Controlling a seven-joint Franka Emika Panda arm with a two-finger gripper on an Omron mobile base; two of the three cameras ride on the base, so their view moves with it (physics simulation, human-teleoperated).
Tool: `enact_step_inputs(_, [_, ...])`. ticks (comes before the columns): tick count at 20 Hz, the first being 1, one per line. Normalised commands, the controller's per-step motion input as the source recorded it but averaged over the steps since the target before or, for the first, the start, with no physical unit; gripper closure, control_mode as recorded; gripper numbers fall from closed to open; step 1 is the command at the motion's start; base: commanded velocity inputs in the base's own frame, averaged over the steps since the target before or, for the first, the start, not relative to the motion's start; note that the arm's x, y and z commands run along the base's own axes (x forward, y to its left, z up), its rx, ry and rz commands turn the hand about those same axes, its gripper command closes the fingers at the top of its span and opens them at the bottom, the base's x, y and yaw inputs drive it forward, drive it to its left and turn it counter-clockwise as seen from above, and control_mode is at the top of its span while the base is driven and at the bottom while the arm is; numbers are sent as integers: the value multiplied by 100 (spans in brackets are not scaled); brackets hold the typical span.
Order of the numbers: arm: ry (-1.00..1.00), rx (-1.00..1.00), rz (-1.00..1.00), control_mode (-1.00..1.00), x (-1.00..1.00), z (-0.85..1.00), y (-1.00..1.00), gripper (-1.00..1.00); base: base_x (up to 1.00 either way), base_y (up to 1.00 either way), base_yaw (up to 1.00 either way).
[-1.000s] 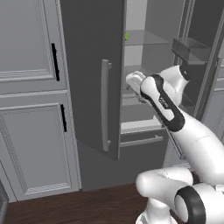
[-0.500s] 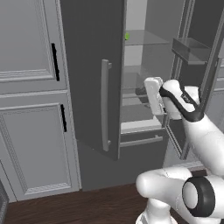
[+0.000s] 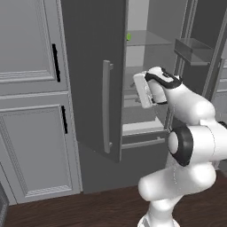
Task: Grab a lemon wedge from the fridge and one ice cube from the ice bowl, and put them in the glass of lemonade.
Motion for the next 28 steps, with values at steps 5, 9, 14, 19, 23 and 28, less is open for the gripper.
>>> enact_step_inputs(5, [3, 0, 15, -100, 98, -55, 30, -100, 0, 0, 0])
enact_step_inputs(9, [0, 2, 23, -100, 51, -45, 66, -100, 0, 0, 0])
enact_step_inputs(14, [0, 1, 33, -100, -6, -26, 98, -100, 0, 0, 0])
enact_step_inputs(19, [0, 0, 39, -100, -56, -1, 100, -100, 0, 0, 0])
enact_step_inputs(23, [-6, 0, 29, -100, -87, 2, 100, -100, 0, 0, 0])
enact_step_inputs(28, [-27, -2, 15, -100, -100, 2, 82, -100, 0, 0, 0])
